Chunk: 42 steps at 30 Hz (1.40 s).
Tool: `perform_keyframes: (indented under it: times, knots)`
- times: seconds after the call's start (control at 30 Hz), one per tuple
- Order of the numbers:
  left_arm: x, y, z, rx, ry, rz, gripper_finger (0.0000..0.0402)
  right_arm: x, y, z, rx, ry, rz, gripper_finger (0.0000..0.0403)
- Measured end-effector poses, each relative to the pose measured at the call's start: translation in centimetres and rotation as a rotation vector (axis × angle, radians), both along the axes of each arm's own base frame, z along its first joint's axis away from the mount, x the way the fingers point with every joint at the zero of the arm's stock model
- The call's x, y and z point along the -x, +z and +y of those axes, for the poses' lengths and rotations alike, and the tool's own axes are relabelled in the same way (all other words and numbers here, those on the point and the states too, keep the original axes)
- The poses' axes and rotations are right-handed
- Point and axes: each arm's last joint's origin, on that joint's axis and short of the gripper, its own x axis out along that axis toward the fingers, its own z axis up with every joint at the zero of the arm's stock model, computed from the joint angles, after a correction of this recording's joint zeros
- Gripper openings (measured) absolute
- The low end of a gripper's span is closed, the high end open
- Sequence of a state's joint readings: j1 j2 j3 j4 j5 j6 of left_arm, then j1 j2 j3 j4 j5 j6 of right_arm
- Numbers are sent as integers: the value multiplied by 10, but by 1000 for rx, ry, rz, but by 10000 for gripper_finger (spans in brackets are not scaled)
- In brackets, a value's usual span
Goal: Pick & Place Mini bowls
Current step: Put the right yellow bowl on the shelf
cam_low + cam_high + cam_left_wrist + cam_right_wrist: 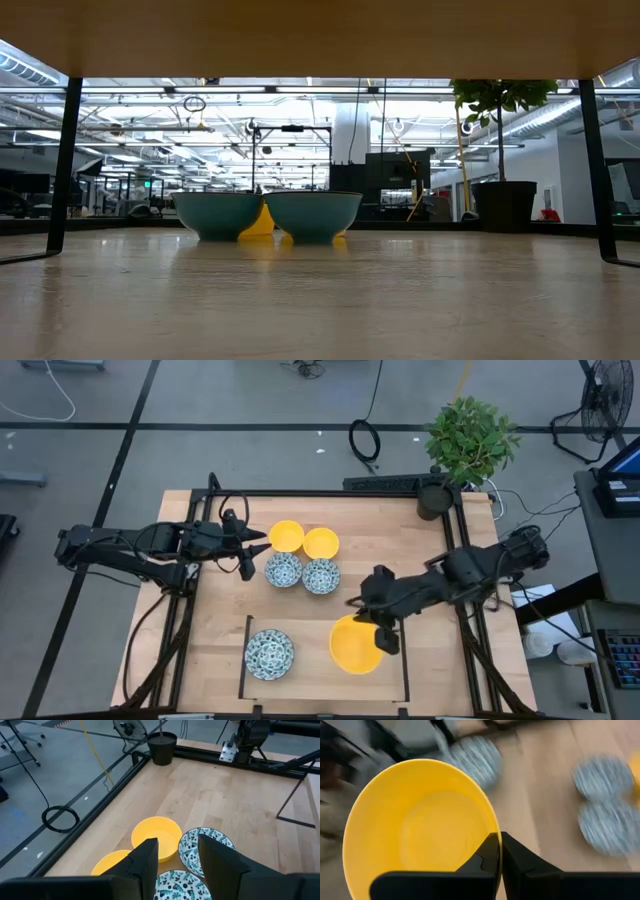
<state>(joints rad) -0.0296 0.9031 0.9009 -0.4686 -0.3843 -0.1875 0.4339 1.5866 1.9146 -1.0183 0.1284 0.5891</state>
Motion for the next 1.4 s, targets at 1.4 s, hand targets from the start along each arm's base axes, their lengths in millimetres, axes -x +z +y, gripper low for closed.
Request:
perform_keyframes:
  times: [1.4]
  knots:
    - [0,0,0,0,-1,-1,145,28,-108,5,-27,-58,233,0]
